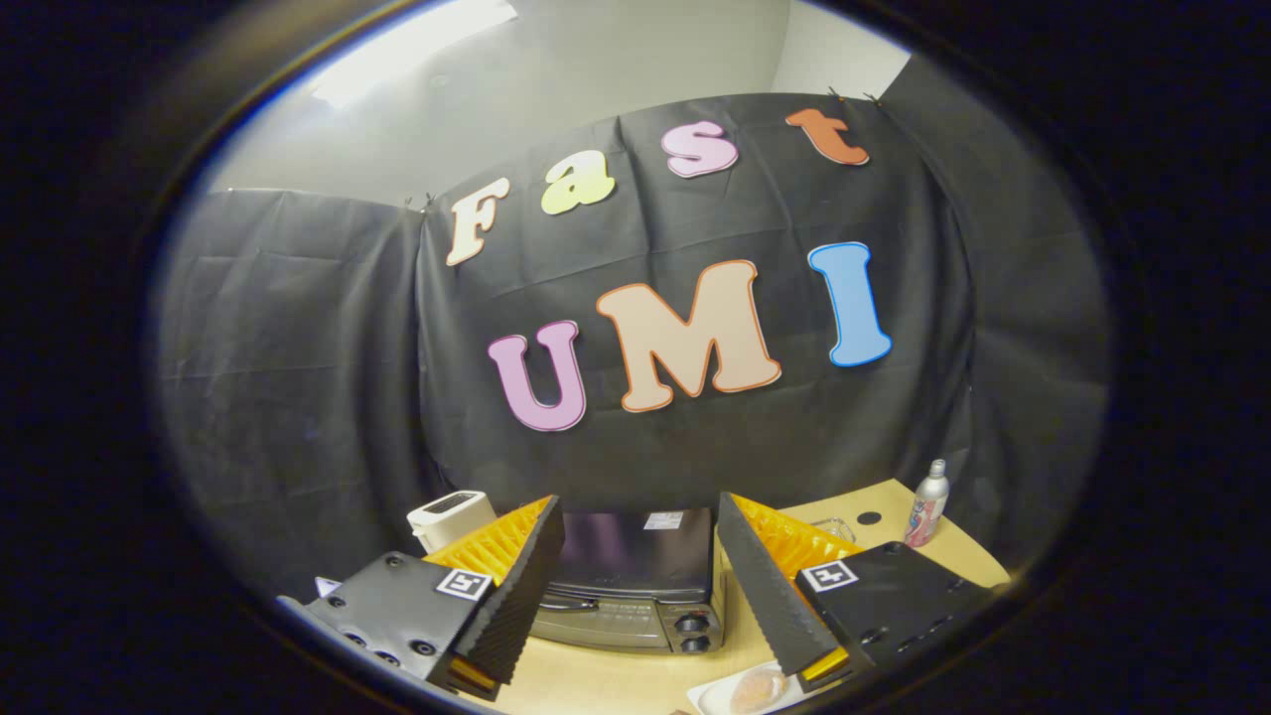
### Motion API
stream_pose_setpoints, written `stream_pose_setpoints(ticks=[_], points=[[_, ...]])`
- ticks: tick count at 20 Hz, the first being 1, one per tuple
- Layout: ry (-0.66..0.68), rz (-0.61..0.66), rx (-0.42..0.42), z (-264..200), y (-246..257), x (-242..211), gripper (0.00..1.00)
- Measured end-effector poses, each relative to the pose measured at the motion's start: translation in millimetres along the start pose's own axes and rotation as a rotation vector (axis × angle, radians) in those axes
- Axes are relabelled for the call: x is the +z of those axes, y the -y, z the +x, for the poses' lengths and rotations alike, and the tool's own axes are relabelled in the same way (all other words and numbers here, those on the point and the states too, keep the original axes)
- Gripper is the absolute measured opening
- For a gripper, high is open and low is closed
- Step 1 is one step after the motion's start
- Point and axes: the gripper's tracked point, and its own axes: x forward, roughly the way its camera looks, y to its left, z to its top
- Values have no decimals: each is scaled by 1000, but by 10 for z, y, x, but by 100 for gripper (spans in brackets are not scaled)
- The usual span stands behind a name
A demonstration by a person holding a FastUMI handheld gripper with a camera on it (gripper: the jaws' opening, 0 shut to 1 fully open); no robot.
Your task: Open the toaster oven, put the food inside, and close the toaster oven door.
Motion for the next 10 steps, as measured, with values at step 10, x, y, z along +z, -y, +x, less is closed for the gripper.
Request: stream_pose_setpoints(ticks=[10], points=[[34,4,65,262,-531,-476,97]])
